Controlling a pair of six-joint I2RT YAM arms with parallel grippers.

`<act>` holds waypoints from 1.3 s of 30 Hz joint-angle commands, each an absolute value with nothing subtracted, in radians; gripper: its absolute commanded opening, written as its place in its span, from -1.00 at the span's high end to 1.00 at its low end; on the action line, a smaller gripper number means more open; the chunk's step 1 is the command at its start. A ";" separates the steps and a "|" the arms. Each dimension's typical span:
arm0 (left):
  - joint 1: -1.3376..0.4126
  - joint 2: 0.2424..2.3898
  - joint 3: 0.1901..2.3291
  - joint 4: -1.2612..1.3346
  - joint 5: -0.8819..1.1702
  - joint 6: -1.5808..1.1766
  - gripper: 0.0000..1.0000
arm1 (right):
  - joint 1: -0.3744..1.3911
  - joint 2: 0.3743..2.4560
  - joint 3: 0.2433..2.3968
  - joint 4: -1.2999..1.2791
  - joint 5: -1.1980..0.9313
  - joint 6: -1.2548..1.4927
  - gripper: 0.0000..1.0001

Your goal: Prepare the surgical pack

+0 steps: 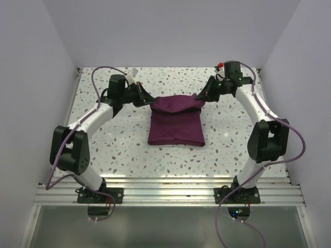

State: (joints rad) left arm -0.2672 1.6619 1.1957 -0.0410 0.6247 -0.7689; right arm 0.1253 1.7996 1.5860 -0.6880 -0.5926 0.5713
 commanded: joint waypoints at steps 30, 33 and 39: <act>-0.301 1.512 0.752 -0.086 0.638 -0.657 0.71 | 0.181 1.536 0.939 -0.672 -0.577 0.388 0.60; -0.301 1.520 0.744 -0.100 0.652 -0.631 0.47 | 0.179 1.510 0.951 -0.718 -0.545 0.351 0.38; -0.301 1.486 0.736 -0.135 0.661 -0.581 0.29 | 0.179 1.436 1.087 -0.779 -0.491 0.290 0.00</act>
State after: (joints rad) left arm -0.2996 1.5177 0.7441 -0.0959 0.6487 -0.6479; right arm 0.1787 1.5162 0.9939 -0.7406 -0.5529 0.3599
